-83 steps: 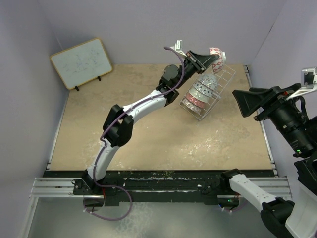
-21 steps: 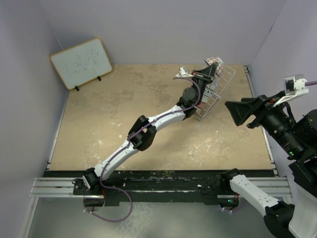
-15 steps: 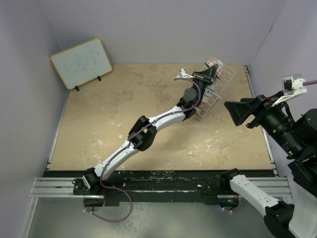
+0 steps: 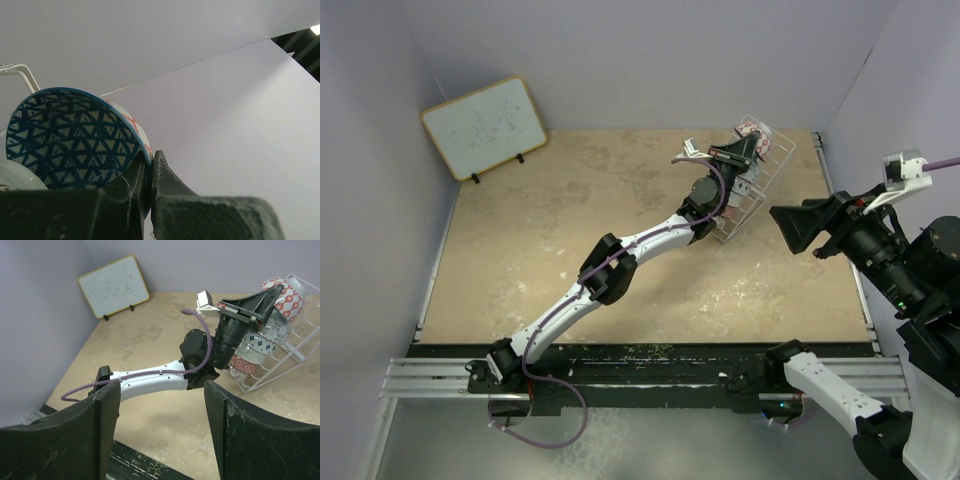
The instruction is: Load the bowls into the dish rack
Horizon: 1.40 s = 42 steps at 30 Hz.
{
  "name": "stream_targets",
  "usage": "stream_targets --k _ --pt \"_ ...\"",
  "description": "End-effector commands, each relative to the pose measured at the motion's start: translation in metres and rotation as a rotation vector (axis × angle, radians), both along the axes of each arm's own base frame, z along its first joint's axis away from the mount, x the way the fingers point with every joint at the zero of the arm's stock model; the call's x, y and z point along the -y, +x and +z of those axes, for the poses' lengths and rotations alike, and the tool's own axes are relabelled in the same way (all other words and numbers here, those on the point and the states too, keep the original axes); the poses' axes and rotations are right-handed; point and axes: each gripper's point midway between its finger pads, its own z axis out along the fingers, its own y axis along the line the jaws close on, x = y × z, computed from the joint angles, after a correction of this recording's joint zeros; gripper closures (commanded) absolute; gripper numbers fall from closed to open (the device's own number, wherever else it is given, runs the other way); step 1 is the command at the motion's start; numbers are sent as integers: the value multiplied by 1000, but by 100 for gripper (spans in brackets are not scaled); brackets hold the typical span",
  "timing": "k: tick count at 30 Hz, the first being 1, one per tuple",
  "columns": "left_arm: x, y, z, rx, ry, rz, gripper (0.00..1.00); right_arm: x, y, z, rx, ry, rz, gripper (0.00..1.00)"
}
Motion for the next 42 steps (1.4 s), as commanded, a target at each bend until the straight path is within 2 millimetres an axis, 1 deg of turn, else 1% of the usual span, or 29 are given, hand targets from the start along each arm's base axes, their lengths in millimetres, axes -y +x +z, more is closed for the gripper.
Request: stream_targets --k 1,5,8,11,17,26,36,38,39,42 --pt "-14 -8 36 43 -121 -20 100 -3 -1 8 44 -3 24 30" --pt "-15 -6 31 24 -136 -26 99 -4 1 6 40 -5 25 30" --pt "-12 -4 25 -2 -138 -37 90 -4 1 5 38 -5 28 30" --pt "-12 -3 23 -17 -139 -42 87 -4 1 5 37 -5 28 30" --pt "-10 -3 27 -33 -115 -46 80 -4 1 5 41 -7 27 30" --pt "-15 -5 32 -104 -75 -49 80 -5 0 5 41 -3 31 30" --pt "-17 -9 49 -125 -54 -64 75 -5 0 6 45 3 34 29" --pt "-16 -9 50 -149 -32 -70 72 -5 -1 7 47 5 34 29" --pt "-16 -10 49 -163 -16 -73 68 -5 -2 8 48 6 34 29" --pt "-17 -9 44 -209 29 -80 51 -5 -3 8 49 11 35 29"
